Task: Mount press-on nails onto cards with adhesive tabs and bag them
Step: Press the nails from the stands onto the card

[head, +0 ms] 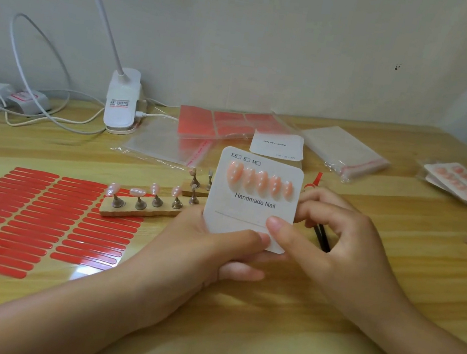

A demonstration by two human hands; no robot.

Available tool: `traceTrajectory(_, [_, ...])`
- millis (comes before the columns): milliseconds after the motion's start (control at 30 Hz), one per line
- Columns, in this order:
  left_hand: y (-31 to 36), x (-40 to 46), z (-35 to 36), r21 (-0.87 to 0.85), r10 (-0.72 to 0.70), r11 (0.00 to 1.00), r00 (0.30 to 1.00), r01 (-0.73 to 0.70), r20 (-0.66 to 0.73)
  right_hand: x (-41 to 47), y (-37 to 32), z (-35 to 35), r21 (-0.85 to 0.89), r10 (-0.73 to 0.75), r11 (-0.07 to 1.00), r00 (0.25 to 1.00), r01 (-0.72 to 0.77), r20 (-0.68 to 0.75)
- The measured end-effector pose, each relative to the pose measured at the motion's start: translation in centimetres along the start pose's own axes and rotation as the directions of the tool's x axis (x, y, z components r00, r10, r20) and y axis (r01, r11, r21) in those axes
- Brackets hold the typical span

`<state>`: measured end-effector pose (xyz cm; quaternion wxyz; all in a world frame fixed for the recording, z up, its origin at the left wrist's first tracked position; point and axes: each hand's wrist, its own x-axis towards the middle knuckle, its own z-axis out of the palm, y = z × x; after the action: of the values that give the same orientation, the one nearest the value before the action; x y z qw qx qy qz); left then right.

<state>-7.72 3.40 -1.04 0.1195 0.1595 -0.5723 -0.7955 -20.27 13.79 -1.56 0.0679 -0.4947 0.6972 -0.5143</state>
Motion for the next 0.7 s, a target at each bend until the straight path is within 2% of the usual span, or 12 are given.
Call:
traceTrajectory(267, [-0.23, 0.00, 0.03, 0.006, 0.020, 1.000, 1.000, -0.020, 0.002, 0.06, -0.10, -0.10, 0.044, 0.037, 0.998, 0.999, -0.038, 0.025])
traceTrajectory(600, [-0.27, -0.06, -0.02, 0.007, 0.023, 1.000, 0.999, -0.024, 0.022, 0.04, -0.04, -0.06, 0.044, 0.016, 0.999, 1.000, -0.017, 0.018])
traceTrajectory(700, [-0.20, -0.03, -0.18, -0.023, 0.015, 1.000, 1.000, -0.014, 0.007, 0.02, 0.26, -0.07, 0.003, -0.012, 1.000, 0.999, 0.012, -0.043])
